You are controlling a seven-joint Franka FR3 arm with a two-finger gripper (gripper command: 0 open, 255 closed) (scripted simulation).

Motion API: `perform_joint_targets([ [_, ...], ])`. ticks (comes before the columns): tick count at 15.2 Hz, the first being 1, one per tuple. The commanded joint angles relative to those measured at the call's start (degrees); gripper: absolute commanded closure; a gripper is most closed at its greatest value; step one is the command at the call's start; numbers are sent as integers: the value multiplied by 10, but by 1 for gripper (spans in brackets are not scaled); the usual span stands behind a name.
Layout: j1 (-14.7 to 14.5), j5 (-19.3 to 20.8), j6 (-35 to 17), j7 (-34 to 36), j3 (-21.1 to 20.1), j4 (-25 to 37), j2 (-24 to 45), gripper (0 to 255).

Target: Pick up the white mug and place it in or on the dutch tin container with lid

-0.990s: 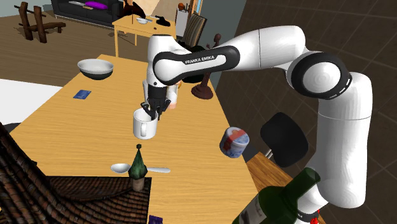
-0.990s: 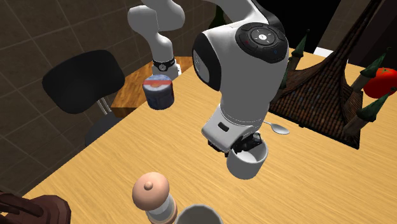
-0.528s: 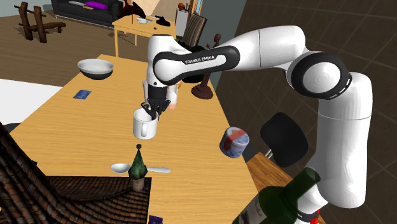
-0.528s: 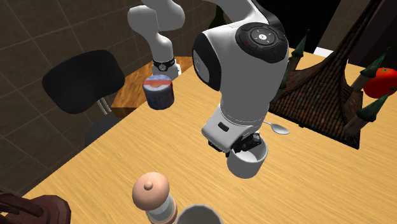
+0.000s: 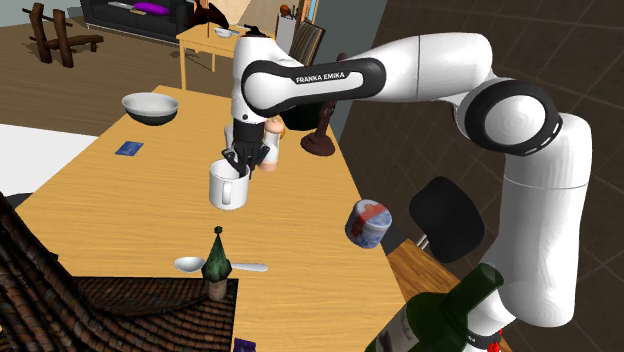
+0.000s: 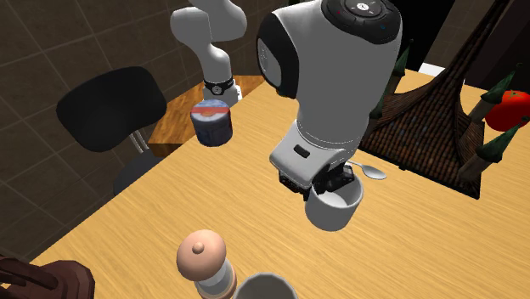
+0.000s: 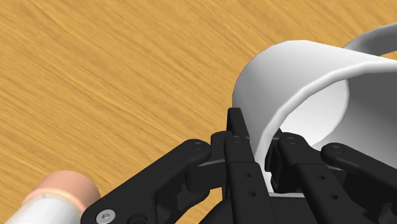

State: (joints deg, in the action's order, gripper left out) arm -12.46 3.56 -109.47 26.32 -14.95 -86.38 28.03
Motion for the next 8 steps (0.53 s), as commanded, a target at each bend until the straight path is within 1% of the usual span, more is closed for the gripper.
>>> perform_joint_targets([
  [1,0,-1,14,0,-1,9,-5,255],
  [8,0,-4,62,0,-2,47,-15,255],
])
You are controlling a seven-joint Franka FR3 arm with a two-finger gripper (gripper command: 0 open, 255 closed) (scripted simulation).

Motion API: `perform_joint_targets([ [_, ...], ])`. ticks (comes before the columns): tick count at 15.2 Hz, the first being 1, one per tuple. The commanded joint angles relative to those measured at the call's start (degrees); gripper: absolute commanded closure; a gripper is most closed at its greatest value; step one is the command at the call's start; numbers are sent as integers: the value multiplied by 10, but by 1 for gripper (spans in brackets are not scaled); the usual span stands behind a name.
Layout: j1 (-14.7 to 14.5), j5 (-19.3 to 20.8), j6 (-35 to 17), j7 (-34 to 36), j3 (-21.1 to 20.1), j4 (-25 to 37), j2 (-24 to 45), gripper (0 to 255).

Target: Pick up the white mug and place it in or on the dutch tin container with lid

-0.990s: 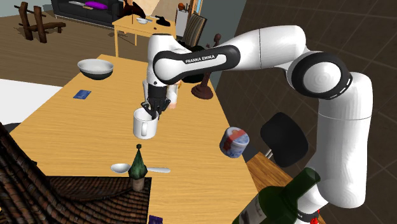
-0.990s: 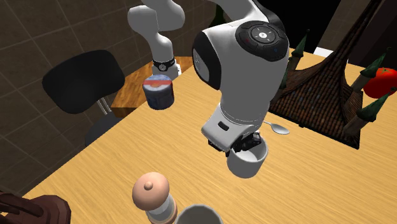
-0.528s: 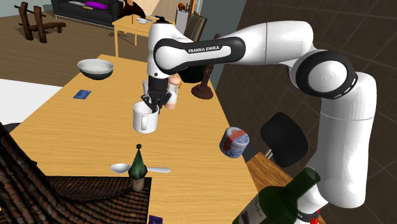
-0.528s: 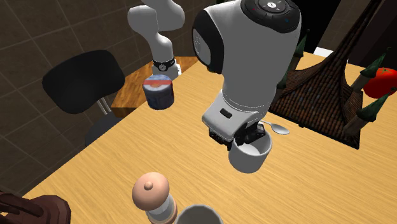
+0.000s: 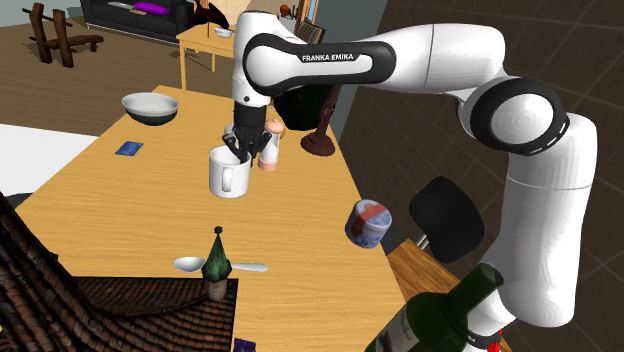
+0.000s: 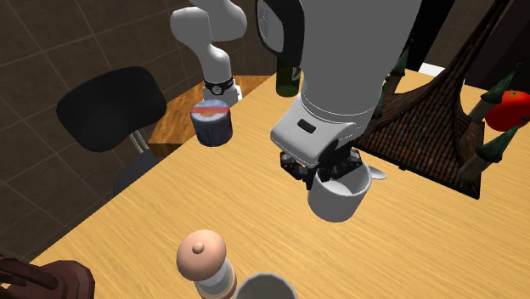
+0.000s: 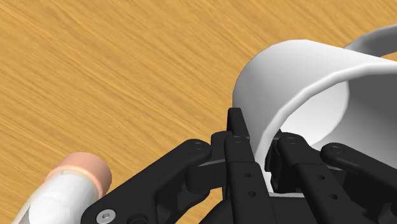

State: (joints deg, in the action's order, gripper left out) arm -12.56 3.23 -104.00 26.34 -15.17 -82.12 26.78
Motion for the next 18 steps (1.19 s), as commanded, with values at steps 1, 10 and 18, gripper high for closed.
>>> perform_joint_targets([
  [1,0,-1,15,-1,0,11,-4,255],
  [10,-3,-2,83,1,-2,77,-6,255],
  [18,2,-7,121,-4,-3,92,-30,255],
])
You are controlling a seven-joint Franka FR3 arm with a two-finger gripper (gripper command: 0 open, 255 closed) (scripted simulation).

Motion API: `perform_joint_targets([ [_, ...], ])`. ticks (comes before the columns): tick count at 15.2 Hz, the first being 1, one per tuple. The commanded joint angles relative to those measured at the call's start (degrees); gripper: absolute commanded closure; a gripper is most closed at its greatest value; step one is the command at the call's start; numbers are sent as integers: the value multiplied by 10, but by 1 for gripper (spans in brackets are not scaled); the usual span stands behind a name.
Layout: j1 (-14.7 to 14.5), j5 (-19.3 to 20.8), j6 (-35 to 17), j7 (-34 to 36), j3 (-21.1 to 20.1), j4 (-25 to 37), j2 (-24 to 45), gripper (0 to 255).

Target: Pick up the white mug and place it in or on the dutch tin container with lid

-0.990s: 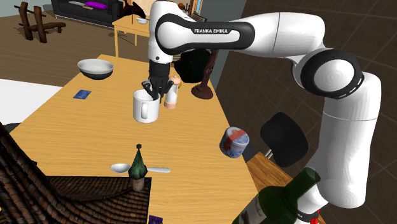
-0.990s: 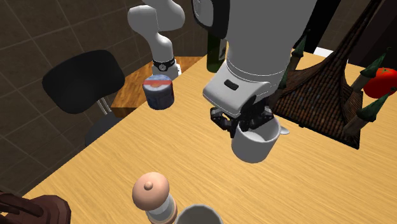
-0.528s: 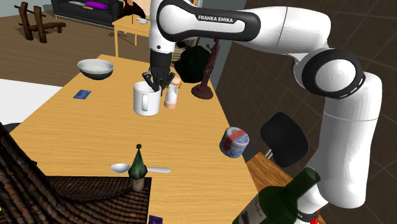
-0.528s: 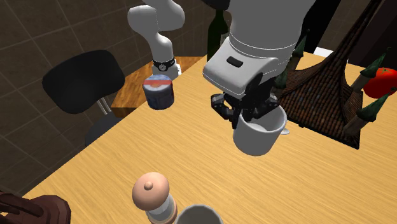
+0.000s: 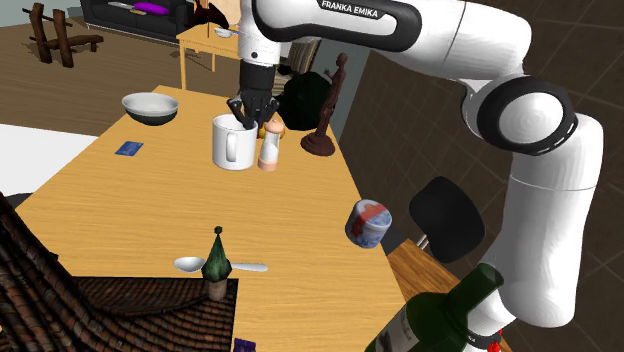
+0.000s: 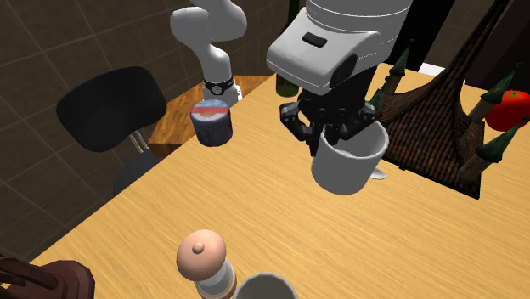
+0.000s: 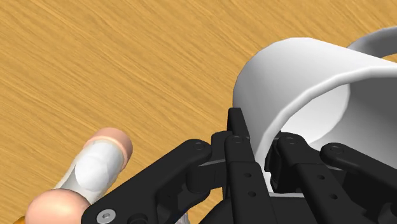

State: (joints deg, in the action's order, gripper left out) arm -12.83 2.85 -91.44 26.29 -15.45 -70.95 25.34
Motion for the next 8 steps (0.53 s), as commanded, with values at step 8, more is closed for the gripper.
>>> perform_joint_targets([
  [8,64,-53,-70,-70,13,-285,-219,255],
])
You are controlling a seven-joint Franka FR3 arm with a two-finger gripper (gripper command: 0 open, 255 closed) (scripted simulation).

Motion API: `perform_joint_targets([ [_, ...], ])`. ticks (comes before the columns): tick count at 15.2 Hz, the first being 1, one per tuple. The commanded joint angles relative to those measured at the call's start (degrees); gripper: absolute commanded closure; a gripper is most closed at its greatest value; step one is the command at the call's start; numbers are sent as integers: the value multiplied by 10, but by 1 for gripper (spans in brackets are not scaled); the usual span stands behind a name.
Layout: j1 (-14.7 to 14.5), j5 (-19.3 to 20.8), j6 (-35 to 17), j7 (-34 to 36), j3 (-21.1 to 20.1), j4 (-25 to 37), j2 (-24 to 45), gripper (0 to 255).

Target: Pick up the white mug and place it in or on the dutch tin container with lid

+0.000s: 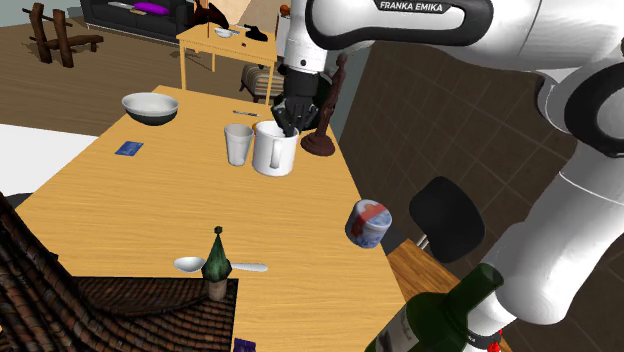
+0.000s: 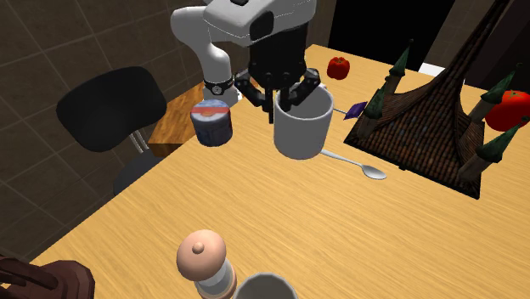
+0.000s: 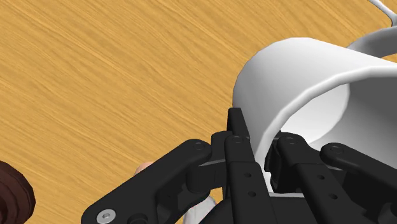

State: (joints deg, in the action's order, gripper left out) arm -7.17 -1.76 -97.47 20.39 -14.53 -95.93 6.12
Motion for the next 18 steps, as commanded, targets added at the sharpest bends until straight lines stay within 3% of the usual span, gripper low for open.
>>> perform_joint_targets([
  [1,12,-11,-13,-21,7,-62,-50,255],
  [10,41,-35,-14,-108,55,-253,-237,255],
  [18,64,-18,20,-184,112,-375,-389,255],
])
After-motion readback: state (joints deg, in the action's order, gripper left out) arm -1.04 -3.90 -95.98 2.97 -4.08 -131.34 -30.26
